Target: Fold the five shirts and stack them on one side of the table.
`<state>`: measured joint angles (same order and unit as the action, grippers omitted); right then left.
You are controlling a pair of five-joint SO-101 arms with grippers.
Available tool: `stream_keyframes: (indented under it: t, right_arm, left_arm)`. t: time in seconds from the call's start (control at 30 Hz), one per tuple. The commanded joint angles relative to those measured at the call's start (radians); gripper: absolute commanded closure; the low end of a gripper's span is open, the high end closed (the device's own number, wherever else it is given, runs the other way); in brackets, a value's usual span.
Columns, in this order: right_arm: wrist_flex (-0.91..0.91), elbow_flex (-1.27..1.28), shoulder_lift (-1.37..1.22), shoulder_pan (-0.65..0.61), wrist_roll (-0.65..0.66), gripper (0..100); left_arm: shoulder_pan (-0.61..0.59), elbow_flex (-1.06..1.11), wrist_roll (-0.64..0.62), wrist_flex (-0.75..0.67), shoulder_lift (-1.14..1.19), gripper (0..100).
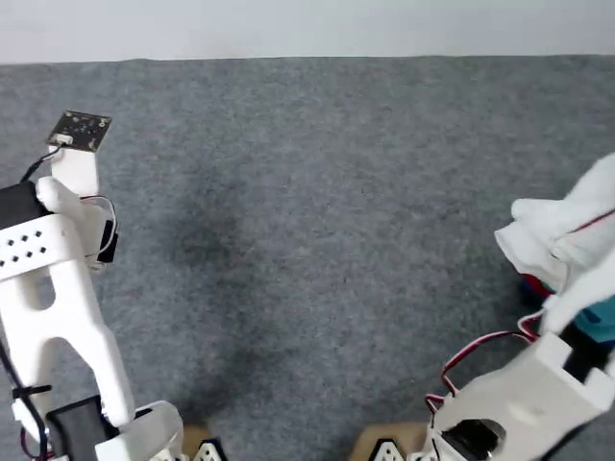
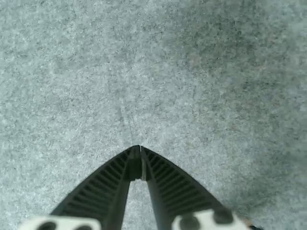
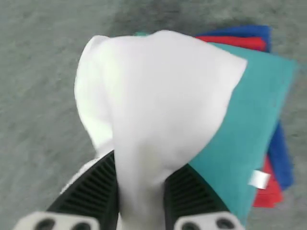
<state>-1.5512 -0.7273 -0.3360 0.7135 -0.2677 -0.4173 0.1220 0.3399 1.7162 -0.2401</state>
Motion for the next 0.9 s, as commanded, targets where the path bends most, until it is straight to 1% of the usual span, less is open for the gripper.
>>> stream_keyframes:
  t: [0.0,0.2,0.3,0.37,0.53,0.63,0.73,0.87]
  right_arm:
    - [0.012,-0.057,-0.008,0.067,0.031,98.9]
    - [0.076,-0.057,-0.087,0.143,0.095,98.5]
    - [0.085,-0.057,-0.116,0.154,0.13,97.4]
    - [0.07,-0.057,-0.127,0.154,0.13,91.9]
    - [0.031,-0.087,-0.056,0.157,0.121,70.2]
    - [0.031,-0.103,0.031,0.153,0.078,63.9]
    - [0.031,-0.103,0.102,0.111,0.068,64.9]
    - [0.004,-0.101,0.147,0.041,0.066,72.7]
  left_arm:
    - [0.008,-0.007,0.0,0.008,-0.038,100]
    - [0.008,-0.005,0.0,0.008,-0.038,100]
    - [0.008,-0.005,0.0,0.008,-0.038,100]
    - [0.008,-0.005,0.002,0.008,-0.038,100]
    - [0.005,-0.005,0.002,0.008,-0.038,100]
    - [0.005,-0.005,0.003,0.006,-0.038,100]
    - [0.006,-0.005,0.003,0.005,-0.037,100]
    - [0.005,-0.005,0.003,0.006,-0.037,100]
